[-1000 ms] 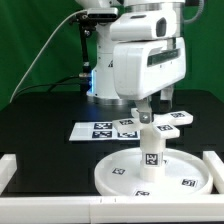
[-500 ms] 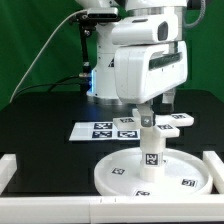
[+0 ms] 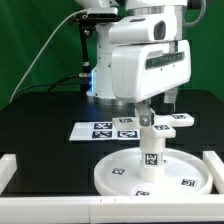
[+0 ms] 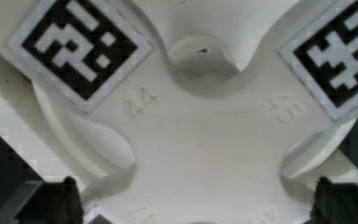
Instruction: Assemble round table
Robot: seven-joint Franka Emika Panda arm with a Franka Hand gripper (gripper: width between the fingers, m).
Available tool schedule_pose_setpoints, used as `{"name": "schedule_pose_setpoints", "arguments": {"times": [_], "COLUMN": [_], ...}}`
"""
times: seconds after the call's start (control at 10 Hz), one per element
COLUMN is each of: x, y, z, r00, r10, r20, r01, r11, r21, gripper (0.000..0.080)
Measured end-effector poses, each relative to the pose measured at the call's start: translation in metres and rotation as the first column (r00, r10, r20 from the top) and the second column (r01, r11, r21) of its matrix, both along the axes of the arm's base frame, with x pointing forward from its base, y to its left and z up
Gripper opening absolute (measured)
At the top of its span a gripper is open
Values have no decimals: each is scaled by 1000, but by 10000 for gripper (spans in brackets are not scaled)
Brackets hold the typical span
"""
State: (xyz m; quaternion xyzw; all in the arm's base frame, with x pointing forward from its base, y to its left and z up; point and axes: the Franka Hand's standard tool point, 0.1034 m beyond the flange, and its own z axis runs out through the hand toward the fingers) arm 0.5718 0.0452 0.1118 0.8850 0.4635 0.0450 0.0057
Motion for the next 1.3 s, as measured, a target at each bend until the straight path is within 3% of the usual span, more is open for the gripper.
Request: {"name": "schedule_pose_setpoints", "arguments": {"times": [0.8, 1.3], "x": [-4, -7], "y": [-7, -8], "z": [0, -11], "r00": [1000, 1000], "r10": [4, 2], "r20": [-4, -21], "r01": [-4, -2], "r11": [1000, 1000], "r21": [-3, -4], "gripper": [649, 649]}}
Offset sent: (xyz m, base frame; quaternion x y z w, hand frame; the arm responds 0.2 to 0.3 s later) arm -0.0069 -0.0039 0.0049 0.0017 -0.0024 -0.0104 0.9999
